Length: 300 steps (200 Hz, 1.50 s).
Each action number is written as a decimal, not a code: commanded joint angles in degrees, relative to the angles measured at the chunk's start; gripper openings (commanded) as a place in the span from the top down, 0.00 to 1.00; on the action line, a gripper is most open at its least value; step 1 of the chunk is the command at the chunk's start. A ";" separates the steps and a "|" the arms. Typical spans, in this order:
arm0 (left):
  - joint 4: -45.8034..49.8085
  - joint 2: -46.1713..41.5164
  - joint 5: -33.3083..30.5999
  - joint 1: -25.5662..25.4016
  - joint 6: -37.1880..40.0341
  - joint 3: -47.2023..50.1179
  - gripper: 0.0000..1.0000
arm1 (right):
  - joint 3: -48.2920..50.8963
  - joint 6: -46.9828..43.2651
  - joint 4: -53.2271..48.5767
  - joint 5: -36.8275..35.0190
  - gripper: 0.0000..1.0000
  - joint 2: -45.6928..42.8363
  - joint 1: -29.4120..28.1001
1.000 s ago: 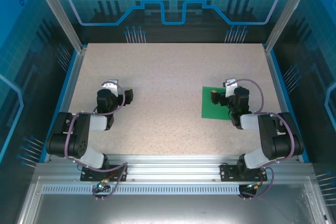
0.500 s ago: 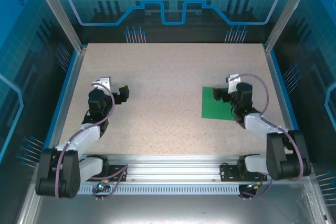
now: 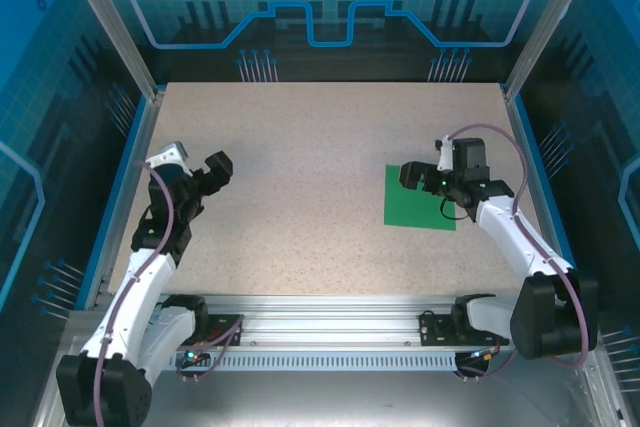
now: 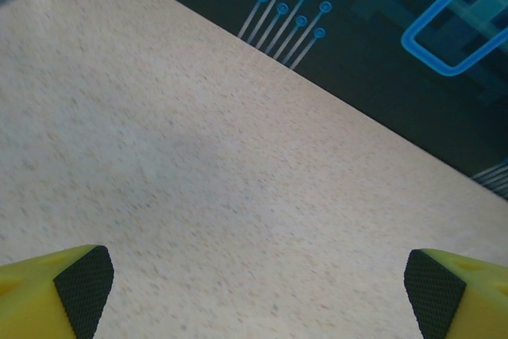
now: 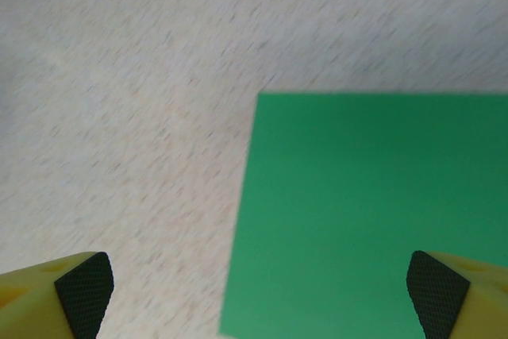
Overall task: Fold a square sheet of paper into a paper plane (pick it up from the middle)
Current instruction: Move the square sheet of paper to the center of the table.
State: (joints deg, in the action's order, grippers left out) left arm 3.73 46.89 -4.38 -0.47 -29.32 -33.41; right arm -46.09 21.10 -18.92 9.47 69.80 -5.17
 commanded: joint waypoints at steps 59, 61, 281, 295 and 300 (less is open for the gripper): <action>-4.81 4.82 18.83 -6.17 -10.58 5.62 0.02 | 0.83 5.40 -3.69 5.53 0.00 1.21 -7.70; -4.92 5.28 18.80 -6.79 -10.41 5.45 0.02 | 0.76 5.43 -3.74 5.35 0.01 1.39 -7.91; -4.17 19.36 2.16 -32.23 -6.81 0.11 0.02 | -17.12 10.74 -11.12 -9.05 0.04 34.17 -17.03; -4.17 17.80 0.75 -32.31 -6.96 1.03 0.01 | -15.00 11.39 -9.61 -8.39 0.04 34.22 -17.79; -4.23 17.28 0.19 -32.31 -7.02 1.30 0.02 | -14.28 11.71 -9.20 -8.13 0.04 34.23 -18.21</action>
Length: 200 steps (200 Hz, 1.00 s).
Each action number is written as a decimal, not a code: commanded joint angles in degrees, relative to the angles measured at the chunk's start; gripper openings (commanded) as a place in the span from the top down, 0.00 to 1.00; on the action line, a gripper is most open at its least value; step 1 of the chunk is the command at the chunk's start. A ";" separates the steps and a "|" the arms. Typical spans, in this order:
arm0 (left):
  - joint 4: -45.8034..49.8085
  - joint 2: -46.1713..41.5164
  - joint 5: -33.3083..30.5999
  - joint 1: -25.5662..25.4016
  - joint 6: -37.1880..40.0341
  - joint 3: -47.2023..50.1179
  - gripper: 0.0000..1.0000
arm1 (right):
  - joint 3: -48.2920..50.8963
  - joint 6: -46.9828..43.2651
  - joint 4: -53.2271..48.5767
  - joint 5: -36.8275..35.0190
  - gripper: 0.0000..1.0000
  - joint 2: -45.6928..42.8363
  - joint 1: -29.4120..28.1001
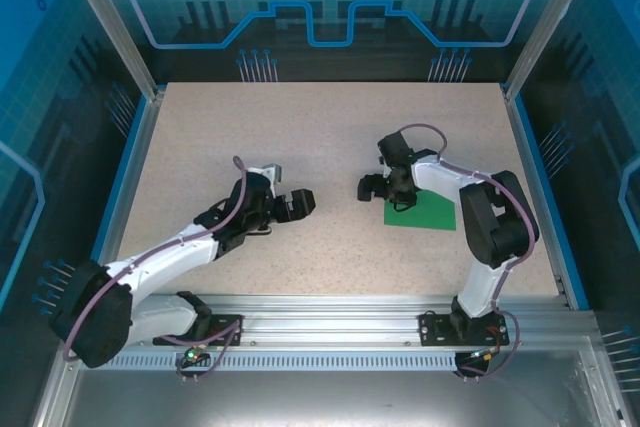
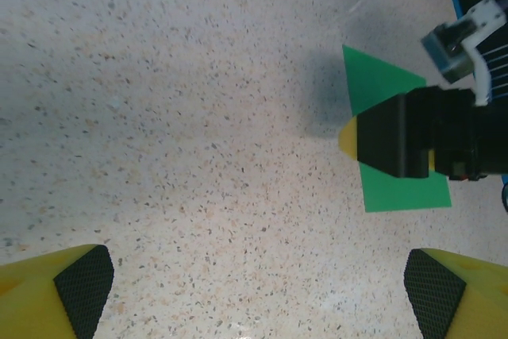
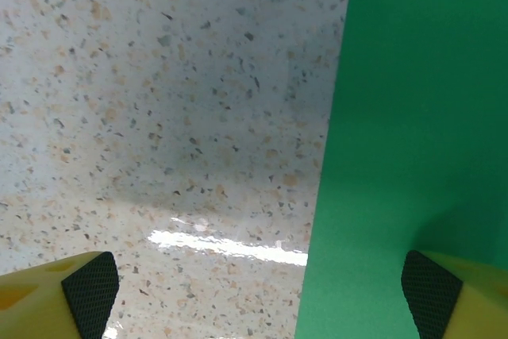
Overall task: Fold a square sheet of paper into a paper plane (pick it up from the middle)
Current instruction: Move the square sheet of paper to the center of the table.
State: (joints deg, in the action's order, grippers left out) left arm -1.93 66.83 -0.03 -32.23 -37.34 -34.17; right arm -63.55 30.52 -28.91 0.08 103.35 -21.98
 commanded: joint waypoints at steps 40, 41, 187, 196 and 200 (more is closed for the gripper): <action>1.22 -5.10 -6.30 -0.53 0.34 3.30 0.01 | 6.66 4.15 3.63 2.68 0.05 -0.03 -6.83; 1.18 -5.20 -6.34 -0.54 0.30 3.31 0.02 | 6.67 4.22 3.70 2.71 0.05 -0.06 -7.01; 0.70 -6.18 -8.23 -0.43 -2.76 5.37 0.01 | 5.20 0.55 -1.63 -1.69 0.05 -9.25 -5.48; 0.61 -5.71 -7.94 -0.41 -2.74 5.22 0.02 | 5.03 0.25 -1.33 -0.78 0.06 -7.87 -5.35; 0.53 -5.48 -7.61 -0.43 -2.62 5.14 0.01 | 4.86 0.24 -1.20 -0.51 0.06 -7.24 -5.36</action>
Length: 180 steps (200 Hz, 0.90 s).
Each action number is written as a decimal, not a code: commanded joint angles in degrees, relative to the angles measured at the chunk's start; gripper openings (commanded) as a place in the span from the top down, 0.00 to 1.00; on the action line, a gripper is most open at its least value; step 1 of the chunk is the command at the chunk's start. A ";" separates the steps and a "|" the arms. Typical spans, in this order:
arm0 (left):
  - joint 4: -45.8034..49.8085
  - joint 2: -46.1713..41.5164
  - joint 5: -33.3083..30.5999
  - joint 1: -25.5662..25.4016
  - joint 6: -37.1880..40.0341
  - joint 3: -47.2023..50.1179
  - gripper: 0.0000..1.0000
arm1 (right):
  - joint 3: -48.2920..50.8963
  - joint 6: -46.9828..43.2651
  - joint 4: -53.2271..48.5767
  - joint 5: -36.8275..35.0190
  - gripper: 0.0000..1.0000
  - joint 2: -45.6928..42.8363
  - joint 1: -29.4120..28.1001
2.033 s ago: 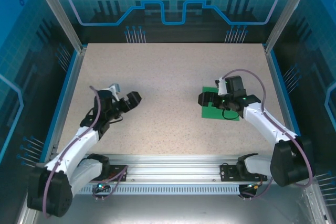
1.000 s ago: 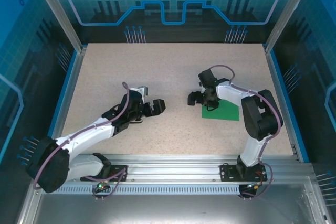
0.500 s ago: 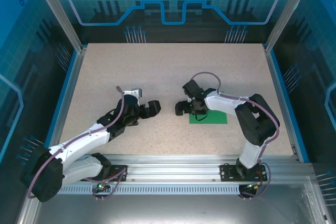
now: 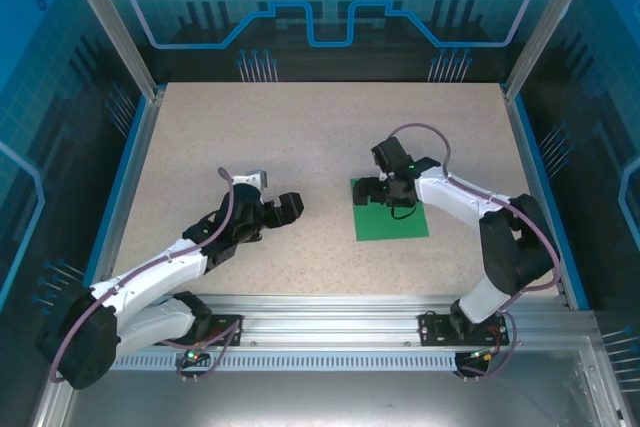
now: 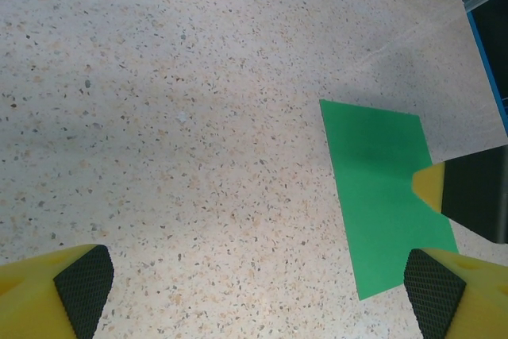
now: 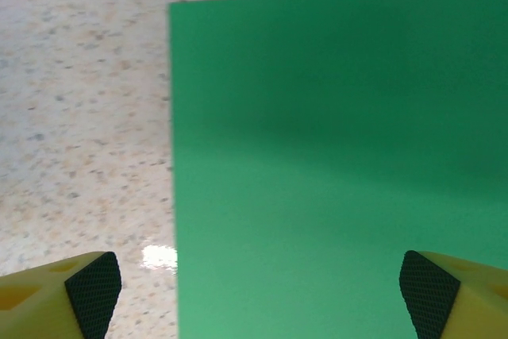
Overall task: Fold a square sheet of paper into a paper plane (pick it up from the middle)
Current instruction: Move the square sheet of paper to the center of the table.
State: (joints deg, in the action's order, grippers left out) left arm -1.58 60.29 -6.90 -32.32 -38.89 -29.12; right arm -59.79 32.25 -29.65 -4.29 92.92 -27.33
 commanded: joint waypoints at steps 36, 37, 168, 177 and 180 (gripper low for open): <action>0.79 1.45 0.38 -0.30 0.08 -0.84 0.01 | 1.59 -0.22 1.64 6.06 0.07 7.48 -1.33; 0.79 1.43 0.43 -0.29 0.11 -0.89 0.02 | 1.65 -0.10 1.64 6.06 0.07 7.60 -1.37; 9.77 -11.83 1.14 -0.27 2.15 1.93 0.01 | -0.77 6.48 -10.23 -10.18 0.05 -2.13 -13.37; 8.54 -12.77 1.10 -0.18 2.08 3.05 0.01 | 0.35 7.79 -11.07 -11.99 0.04 -3.68 -13.40; 8.00 -12.99 1.07 -0.16 2.11 3.38 0.01 | 0.73 8.11 -11.20 -12.39 0.04 -4.06 -13.41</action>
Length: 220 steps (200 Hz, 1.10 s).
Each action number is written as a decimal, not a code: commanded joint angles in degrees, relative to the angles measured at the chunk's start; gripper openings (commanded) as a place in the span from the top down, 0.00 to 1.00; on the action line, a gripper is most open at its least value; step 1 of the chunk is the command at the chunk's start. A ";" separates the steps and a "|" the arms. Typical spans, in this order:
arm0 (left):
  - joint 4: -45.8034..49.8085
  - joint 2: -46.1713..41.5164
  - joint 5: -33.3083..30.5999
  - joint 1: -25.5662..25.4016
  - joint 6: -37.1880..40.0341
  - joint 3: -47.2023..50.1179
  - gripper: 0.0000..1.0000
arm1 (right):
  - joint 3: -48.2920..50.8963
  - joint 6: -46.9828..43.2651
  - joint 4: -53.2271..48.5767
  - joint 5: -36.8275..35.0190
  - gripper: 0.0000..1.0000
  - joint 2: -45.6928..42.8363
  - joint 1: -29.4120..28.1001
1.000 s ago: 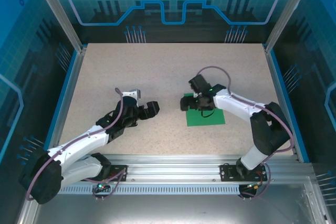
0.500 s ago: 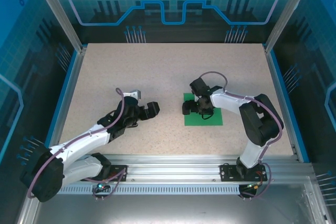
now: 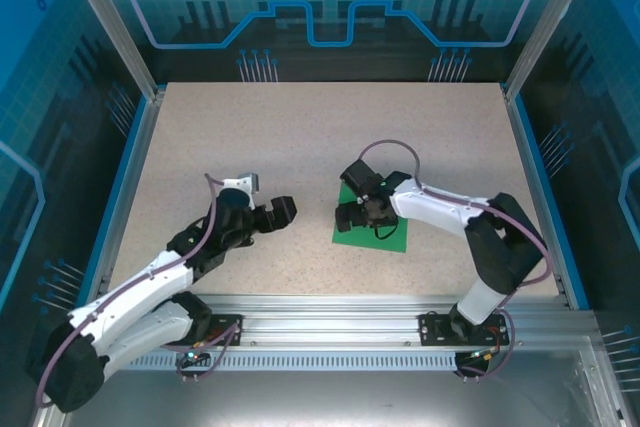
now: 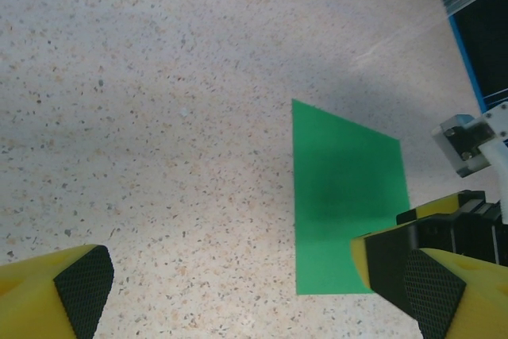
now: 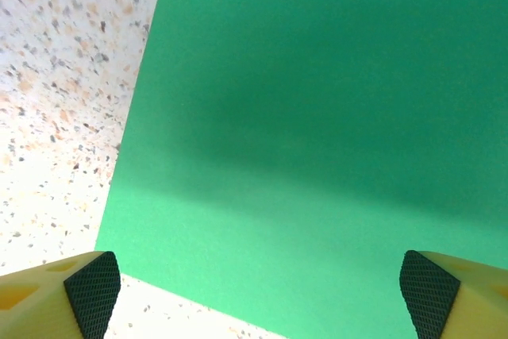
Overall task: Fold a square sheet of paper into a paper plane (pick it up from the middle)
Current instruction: Move the square sheet of paper to the center of the table, then fold the square sheet of paper in half at the center of the table.
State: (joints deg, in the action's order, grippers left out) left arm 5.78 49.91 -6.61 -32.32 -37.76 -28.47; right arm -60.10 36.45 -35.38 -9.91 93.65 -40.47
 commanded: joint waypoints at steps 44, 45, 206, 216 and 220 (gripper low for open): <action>-1.67 1.07 0.86 -0.07 3.60 1.08 0.02 | 4.11 3.58 -3.79 -8.08 0.01 -8.47 0.11; -1.66 1.24 0.83 -0.09 3.63 0.97 0.01 | 3.98 3.56 -3.85 -8.05 0.01 -8.43 0.21; -9.62 31.52 12.39 0.87 0.23 -12.37 0.01 | -15.93 2.44 -13.34 5.33 0.02 15.51 9.18; -10.15 32.88 13.56 0.88 0.08 -13.02 0.02 | -17.01 2.81 -14.01 5.00 0.02 17.00 9.02; -10.33 33.26 13.78 0.90 -0.07 -13.22 0.02 | -17.34 2.99 -14.02 4.93 0.02 17.41 9.01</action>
State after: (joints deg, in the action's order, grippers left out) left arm -2.48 80.38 2.68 -31.70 -36.29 -39.18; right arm -74.39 37.78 -45.30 -5.50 107.77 -31.77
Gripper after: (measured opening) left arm 0.985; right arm 0.980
